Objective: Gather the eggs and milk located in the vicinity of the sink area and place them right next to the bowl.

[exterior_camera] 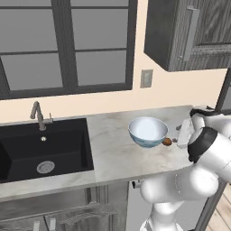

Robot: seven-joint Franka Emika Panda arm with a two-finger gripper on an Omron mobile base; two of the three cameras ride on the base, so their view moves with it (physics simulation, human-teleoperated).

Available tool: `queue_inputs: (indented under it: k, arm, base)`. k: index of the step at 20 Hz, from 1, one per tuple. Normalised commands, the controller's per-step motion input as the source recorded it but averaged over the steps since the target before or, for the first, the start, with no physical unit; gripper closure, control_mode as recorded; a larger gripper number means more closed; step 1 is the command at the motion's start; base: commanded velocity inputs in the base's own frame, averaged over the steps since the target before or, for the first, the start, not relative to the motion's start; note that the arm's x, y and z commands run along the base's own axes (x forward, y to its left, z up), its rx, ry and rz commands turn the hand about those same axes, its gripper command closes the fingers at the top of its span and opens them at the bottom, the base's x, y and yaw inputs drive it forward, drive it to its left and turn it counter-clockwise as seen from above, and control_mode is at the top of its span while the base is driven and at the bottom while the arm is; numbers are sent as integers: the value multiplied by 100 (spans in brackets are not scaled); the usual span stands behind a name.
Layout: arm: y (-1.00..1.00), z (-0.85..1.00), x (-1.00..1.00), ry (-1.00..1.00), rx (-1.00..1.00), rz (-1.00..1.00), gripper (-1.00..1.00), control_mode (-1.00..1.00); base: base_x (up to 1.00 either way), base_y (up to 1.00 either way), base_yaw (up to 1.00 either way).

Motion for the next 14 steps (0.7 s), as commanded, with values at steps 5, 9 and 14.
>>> queue_inputs:
  k: [5,9,14]
  arm:
    - [0,70,-51,1,0,0,-100,-100]
    - [11,68,-21,21,-4,-1,-100,-100]
    - [30,66,-3,38,-16,-3,-100,-100]
  base:
    - [0,0,0]
    - [0,0,0]
    - [0,0,0]
